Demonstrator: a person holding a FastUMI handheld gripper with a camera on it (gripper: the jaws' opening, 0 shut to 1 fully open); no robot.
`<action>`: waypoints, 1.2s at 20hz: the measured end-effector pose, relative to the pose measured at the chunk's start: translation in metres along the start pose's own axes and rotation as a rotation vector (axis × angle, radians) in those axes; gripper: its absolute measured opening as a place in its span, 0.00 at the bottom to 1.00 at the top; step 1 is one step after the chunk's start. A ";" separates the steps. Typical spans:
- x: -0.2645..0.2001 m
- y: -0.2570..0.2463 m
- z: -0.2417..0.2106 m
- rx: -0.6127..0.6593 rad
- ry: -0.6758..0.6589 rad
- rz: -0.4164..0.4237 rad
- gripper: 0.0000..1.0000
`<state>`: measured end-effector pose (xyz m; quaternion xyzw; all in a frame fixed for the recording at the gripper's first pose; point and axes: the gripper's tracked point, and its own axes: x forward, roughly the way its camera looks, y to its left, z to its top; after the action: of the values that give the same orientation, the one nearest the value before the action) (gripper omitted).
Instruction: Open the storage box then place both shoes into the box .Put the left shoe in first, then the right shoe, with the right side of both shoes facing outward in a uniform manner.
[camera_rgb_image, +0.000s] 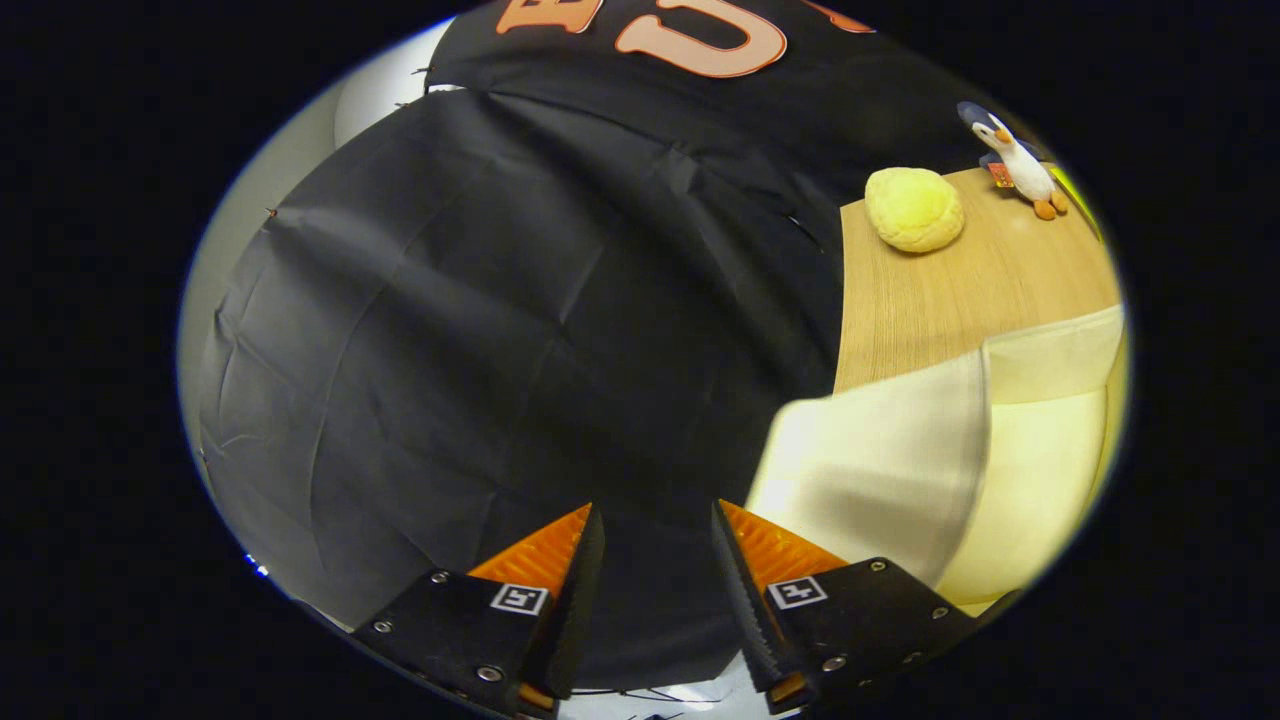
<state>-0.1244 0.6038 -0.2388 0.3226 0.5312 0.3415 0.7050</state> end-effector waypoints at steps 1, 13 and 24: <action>-0.005 -0.004 -0.001 -0.015 -0.004 -0.019 0.73; -0.171 -0.163 0.058 -0.280 -0.239 -0.330 0.85; -0.307 -0.342 0.021 -0.322 -0.193 -0.634 0.85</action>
<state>-0.1183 0.1573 -0.3513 0.0577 0.4751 0.1534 0.8645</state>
